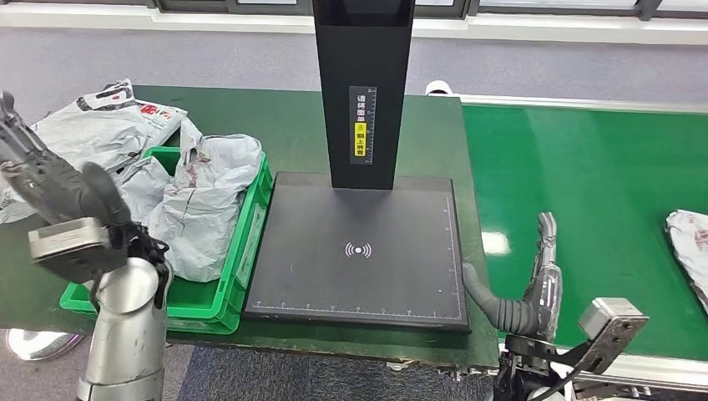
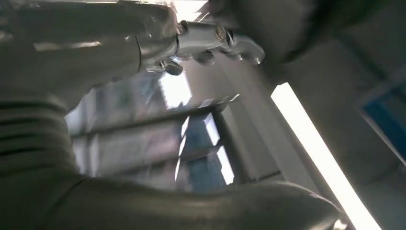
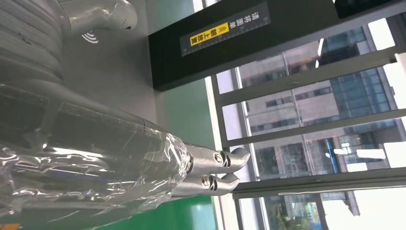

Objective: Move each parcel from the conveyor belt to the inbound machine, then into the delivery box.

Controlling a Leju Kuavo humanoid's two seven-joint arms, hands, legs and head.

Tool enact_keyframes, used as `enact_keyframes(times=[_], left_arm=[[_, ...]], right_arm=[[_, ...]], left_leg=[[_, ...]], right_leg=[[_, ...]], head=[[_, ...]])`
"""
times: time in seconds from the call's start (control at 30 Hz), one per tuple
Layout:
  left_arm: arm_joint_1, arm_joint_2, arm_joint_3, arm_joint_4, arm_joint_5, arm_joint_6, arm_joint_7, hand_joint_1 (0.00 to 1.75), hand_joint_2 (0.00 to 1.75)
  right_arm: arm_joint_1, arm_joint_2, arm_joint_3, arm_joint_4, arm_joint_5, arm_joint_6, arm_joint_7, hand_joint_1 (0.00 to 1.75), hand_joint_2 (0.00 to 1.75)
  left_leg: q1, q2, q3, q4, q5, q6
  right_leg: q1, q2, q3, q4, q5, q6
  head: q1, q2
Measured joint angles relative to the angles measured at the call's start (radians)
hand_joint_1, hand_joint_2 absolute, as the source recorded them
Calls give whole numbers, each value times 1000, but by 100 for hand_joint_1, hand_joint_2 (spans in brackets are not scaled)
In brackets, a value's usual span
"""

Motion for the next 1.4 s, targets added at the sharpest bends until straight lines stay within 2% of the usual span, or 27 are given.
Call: enact_keyframes(times=[0.1,0.2,0.43,0.63,0.7,0.8,0.93,1.1,1.23,1.4], left_arm=[[29,-2,-43,-11,236,-234,64,0,175],[38,-13,-114,56,327,-451,106,0,175],[41,-56,-307,312,202,-661,141,0,175],[71,-80,-399,383,76,-775,146,0,175],[79,-84,-408,394,62,-804,137,0,175],[95,-94,-411,409,52,-844,114,0,175],[100,-98,-409,436,51,-879,88,0,175],[100,-98,-404,473,50,-902,59,0,175],[102,-96,-399,488,50,-903,47,0,175],[111,-92,-387,492,51,-903,44,0,175]], right_arm=[[-9,-15,-18,15,104,-17,58,0,175],[-46,-36,-65,61,262,-16,138,0,175],[-221,-104,-227,263,716,-30,294,0,175],[-371,-200,-320,460,1002,-61,413,0,175],[-426,-255,-338,555,1065,-58,434,0,175],[-545,-374,-372,751,1140,-25,438,0,175],[-683,-511,-397,993,1170,89,423,0,175],[-752,-630,-398,1194,1161,320,347,0,175],[-766,-685,-394,1279,1168,459,298,0,175],[-784,-718,-375,1343,1170,539,278,0,175]], left_leg=[[0,-3,0,0,0,0],[0,-3,0,0,1,1],[-2,-1,0,2,2,4],[-4,-2,-1,2,2,5],[-5,-1,-1,2,1,6],[-6,-5,-2,2,3,9],[-7,-9,-3,2,4,10],[-7,-11,-4,2,3,11],[-7,-11,-5,2,3,12],[-7,-11,-5,2,3,12]], right_leg=[[0,-3,1,0,-1,1],[-1,-4,2,0,1,1],[-5,-1,1,0,5,5],[-6,-2,1,0,5,6],[-7,-1,1,0,5,6],[-8,-5,1,0,5,8],[-9,-9,2,0,5,10],[-9,-11,2,0,4,11],[-9,-12,2,0,4,12],[-9,-12,1,0,3,12]], head=[[0,0],[0,0],[0,0],[0,0],[0,0],[0,0],[0,0],[0,0],[0,0],[0,0]])
